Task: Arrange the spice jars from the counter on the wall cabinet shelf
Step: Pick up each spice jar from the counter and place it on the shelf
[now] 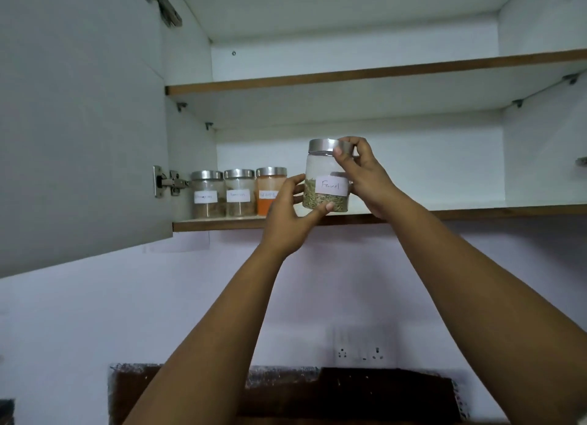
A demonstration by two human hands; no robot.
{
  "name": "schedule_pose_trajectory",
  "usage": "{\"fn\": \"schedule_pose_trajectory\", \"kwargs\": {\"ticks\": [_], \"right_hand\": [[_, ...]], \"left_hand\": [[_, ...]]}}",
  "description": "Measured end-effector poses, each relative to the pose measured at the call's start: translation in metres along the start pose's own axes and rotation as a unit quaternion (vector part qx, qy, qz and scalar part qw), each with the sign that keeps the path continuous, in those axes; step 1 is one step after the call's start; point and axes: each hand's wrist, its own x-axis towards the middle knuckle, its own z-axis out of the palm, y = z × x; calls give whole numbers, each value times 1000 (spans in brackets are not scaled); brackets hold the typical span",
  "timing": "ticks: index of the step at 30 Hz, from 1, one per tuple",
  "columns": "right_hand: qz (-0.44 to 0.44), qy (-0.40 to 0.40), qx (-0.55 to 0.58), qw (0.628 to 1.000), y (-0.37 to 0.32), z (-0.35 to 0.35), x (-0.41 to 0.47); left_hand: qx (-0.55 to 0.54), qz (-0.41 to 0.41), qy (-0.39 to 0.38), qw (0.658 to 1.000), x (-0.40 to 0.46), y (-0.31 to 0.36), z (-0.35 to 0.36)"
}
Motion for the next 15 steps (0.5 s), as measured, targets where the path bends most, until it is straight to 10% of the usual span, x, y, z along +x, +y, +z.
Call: {"fn": "schedule_pose_trajectory", "kwargs": {"ticks": [6, 9, 15], "right_hand": [[30, -12, -112, 993, 32, 8, 40], [76, -43, -160, 983, 49, 19, 50], [178, -93, -139, 970, 61, 27, 80]], "left_hand": [[141, -12, -46, 989, 39, -45, -3], [337, 33, 44, 940, 34, -80, -12], [389, 169, 162, 891, 20, -132, -26]]}}
